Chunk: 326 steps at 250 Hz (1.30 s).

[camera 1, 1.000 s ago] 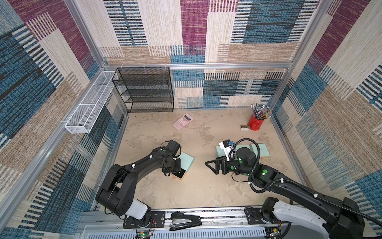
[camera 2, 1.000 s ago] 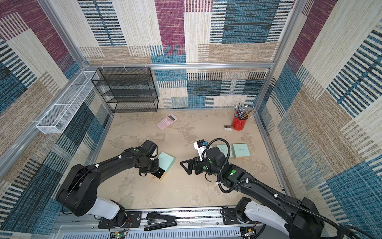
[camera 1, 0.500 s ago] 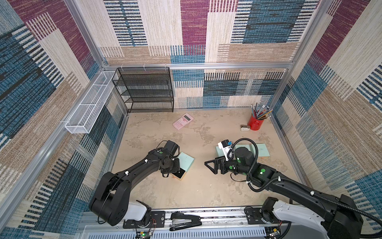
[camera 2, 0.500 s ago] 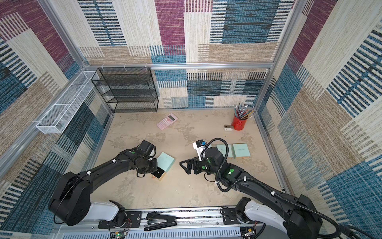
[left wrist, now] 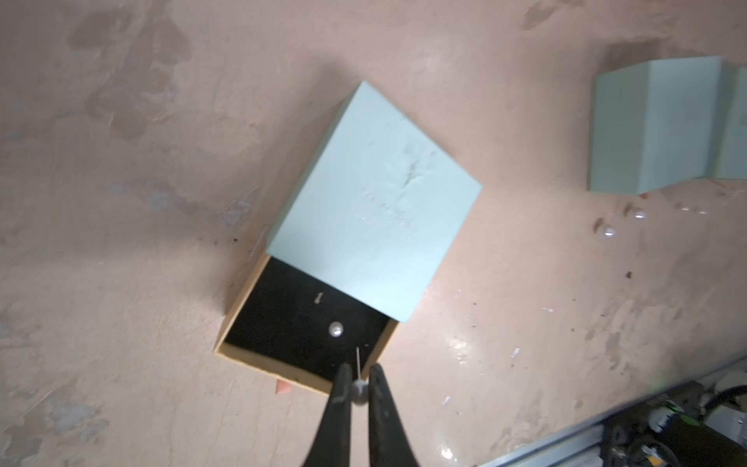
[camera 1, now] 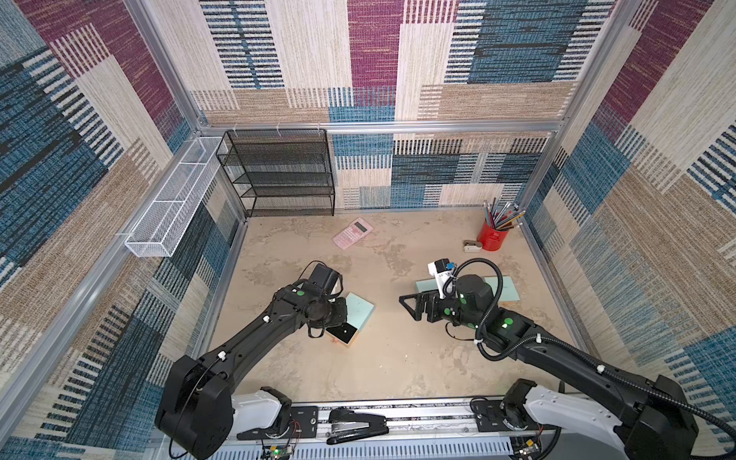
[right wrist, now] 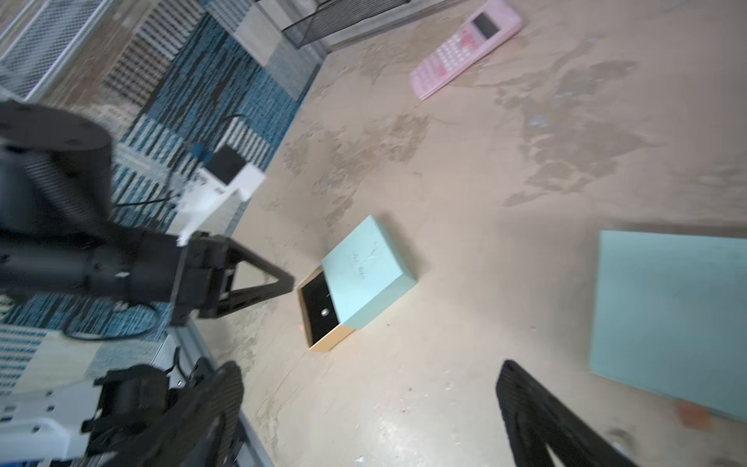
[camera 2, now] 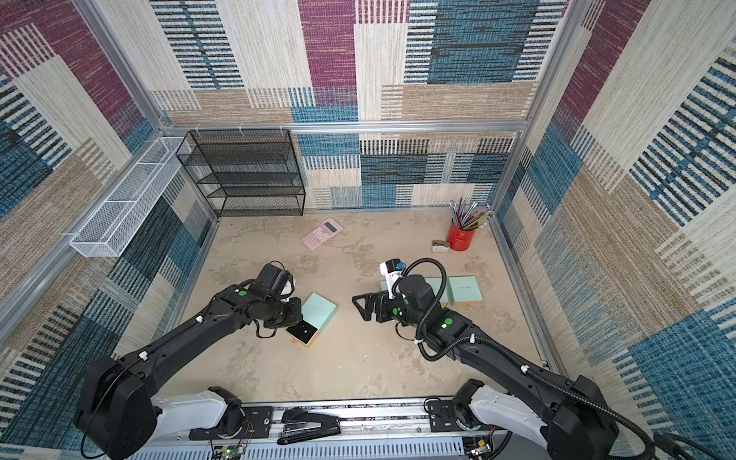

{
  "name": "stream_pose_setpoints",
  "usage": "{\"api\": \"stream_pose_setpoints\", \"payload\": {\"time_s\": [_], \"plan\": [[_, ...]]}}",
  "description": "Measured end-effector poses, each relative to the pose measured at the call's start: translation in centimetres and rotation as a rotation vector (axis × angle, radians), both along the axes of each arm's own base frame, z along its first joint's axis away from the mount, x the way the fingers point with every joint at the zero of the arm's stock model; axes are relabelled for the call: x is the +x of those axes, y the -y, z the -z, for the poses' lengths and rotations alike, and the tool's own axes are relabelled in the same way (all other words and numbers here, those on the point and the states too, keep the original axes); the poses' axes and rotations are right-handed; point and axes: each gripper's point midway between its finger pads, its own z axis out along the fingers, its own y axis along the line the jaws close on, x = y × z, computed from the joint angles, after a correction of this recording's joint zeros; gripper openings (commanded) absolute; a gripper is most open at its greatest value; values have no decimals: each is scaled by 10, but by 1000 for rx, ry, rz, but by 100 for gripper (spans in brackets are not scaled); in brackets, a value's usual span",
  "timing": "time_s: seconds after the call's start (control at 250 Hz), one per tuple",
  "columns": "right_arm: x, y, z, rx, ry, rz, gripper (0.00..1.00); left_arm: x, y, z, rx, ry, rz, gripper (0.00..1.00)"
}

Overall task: Take out the earrings from the drawer-style jewelry box
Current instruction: Pick up the earring from the drawer, then place the earring at the center of the board.

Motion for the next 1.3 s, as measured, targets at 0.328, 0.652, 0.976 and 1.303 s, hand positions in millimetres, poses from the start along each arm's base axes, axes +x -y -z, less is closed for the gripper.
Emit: {"api": "stream_pose_setpoints", "payload": {"time_s": [0.328,0.652,0.976,1.303], "plan": [[11,43,-11,59,8,126,99,-15,92,-9,-63,-26,244,9],[-34,55,-10,112,-28,82,99,-18,163,33,-73,-110,352,9],[-51,60,9,107,-91,74,99,2,182,62,-65,-134,334,9],[-52,58,23,95,-135,68,99,13,186,73,-71,-141,315,9]]}}
